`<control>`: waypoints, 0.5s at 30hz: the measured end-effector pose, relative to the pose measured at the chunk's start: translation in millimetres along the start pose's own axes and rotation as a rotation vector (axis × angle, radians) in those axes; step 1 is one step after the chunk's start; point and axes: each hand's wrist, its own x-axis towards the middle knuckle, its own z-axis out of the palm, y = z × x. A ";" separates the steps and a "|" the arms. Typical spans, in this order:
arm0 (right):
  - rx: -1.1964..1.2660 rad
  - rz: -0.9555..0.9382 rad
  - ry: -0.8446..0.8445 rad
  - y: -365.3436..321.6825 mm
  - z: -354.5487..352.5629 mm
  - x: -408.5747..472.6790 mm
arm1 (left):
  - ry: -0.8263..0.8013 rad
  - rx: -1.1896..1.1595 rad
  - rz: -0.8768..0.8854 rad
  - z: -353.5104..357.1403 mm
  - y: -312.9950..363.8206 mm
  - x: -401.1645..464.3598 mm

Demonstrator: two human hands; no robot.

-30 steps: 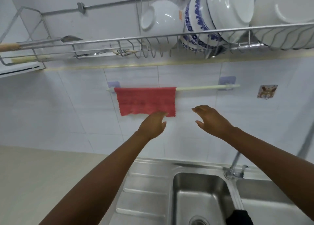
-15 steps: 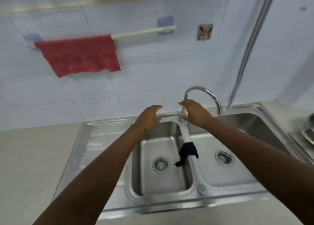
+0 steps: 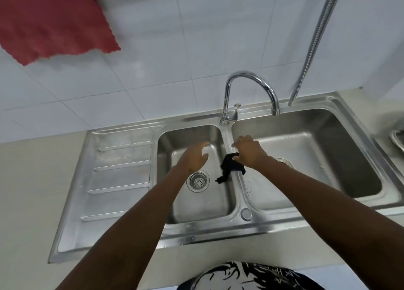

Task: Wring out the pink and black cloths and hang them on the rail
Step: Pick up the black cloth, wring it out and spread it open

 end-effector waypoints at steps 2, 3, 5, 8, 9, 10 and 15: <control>-0.025 0.036 -0.093 -0.8 16.7 4.2 | -0.014 -0.025 -0.012 8.5 -5.7 -2.0; -0.026 0.056 -0.130 -0.8 24.4 5.2 | -0.015 -0.036 -0.025 11.6 -9.0 -2.6; 0.008 0.100 -0.160 -0.1 39.1 5.1 | -0.014 -0.041 -0.051 16.4 -16.7 -3.1; 0.097 0.139 -0.094 -0.4 54.1 6.3 | -0.002 -0.042 -0.067 18.5 -28.7 -4.3; 0.121 0.144 -0.075 -0.6 55.4 8.1 | 0.001 -0.043 -0.068 18.0 -31.9 -4.6; 0.141 0.145 -0.068 -0.4 55.4 10.4 | 0.004 -0.047 -0.069 17.5 -34.5 -4.6; 0.230 0.097 -0.107 5.7 46.8 17.4 | 0.000 -0.078 -0.059 18.9 -38.6 -5.6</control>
